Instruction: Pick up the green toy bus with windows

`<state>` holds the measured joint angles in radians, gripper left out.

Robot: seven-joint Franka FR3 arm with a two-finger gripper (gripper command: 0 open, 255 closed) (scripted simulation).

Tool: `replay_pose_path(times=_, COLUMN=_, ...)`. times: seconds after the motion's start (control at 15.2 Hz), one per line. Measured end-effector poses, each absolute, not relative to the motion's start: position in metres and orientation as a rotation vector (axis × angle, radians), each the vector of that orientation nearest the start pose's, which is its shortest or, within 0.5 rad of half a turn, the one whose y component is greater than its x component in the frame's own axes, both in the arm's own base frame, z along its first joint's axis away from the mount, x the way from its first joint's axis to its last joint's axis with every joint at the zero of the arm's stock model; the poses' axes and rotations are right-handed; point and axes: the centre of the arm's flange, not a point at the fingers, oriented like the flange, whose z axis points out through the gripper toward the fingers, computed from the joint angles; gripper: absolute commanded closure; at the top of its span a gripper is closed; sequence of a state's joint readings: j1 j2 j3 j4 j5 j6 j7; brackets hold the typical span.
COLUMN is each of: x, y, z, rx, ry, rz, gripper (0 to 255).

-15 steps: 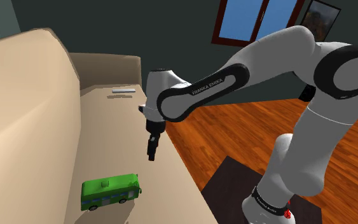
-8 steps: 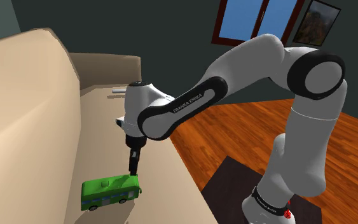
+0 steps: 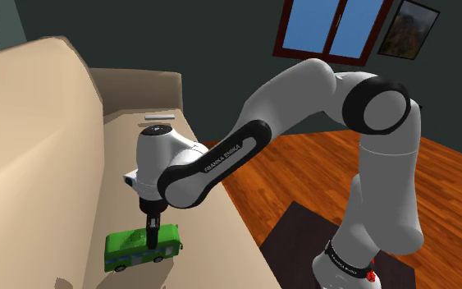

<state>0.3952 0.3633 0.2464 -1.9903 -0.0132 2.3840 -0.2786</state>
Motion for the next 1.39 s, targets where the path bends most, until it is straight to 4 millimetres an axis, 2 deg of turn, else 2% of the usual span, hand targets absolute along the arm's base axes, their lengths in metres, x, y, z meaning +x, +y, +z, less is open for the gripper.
replay_pose_path(times=0.33, x=0.492, y=0.364, z=0.264, rx=-2.744, ry=-1.351, rz=-0.042, gripper=0)
replay_pose_path(times=0.4, x=0.493, y=0.364, z=0.262, rx=-2.743, ry=-1.351, rz=-0.042, gripper=255)
replay_pose_path(times=1.06, x=0.493, y=0.365, z=0.261, rx=-2.742, ry=-1.354, rz=-0.046, gripper=255)
replay_pose_path(times=1.39, x=0.493, y=0.363, z=0.280, rx=-2.744, ry=-1.351, rz=-0.041, gripper=255)
